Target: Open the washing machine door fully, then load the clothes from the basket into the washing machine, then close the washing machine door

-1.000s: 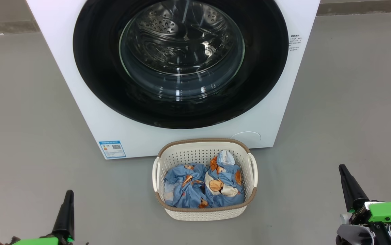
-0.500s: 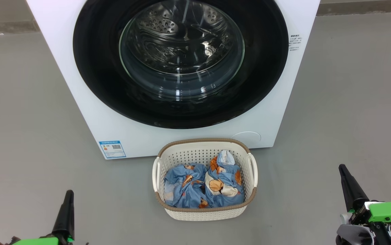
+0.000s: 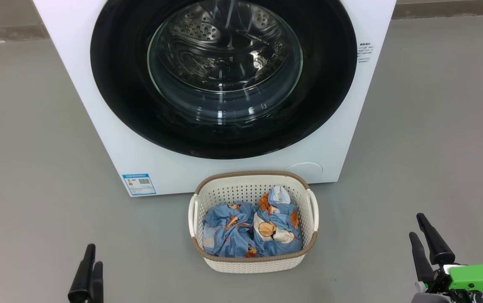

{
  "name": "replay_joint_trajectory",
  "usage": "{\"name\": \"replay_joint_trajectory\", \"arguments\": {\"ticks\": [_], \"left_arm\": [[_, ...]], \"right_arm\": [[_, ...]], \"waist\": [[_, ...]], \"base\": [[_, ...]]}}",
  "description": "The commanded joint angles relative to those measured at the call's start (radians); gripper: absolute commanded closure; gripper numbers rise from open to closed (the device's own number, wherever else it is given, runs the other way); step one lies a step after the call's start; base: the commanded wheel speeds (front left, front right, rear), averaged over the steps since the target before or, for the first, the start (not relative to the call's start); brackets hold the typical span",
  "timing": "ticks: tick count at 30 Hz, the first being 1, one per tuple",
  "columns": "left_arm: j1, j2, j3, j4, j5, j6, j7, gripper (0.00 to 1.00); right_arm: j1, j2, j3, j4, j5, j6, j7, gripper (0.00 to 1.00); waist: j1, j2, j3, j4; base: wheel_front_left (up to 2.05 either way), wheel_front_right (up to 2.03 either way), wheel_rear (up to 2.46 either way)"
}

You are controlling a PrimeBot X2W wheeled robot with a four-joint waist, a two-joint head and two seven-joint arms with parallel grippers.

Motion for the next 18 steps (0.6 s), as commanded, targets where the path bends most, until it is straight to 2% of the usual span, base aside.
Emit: {"name": "replay_joint_trajectory", "arguments": {"ticks": [1, 5, 18], "left_arm": [[-0.033, 0.01, -0.003, -0.032, 0.006, -0.001, -0.013, 0.0], [-0.036, 0.01, -0.011, -0.04, 0.009, -0.001, -0.025, 0.0], [-0.047, 0.013, -0.034, -0.06, 0.027, -0.002, -0.061, 0.0]], "right_arm": [[-0.033, -0.011, 0.007, -0.034, 0.003, 0.001, -0.007, 0.0], [-0.035, -0.012, 0.013, -0.046, 0.005, 0.001, -0.014, 0.0], [-0.044, -0.013, 0.032, -0.077, 0.003, 0.001, -0.025, 0.0]], "waist": [[0.0005, -0.0001, -0.001, 0.001], [-0.0014, -0.0001, 0.001, 0.001], [-0.0015, -0.0001, 0.001, 0.002]], "base": [[0.0, 0.0, 0.0], [0.0, 0.0, 0.0], [0.0, 0.0, 0.0]]}}
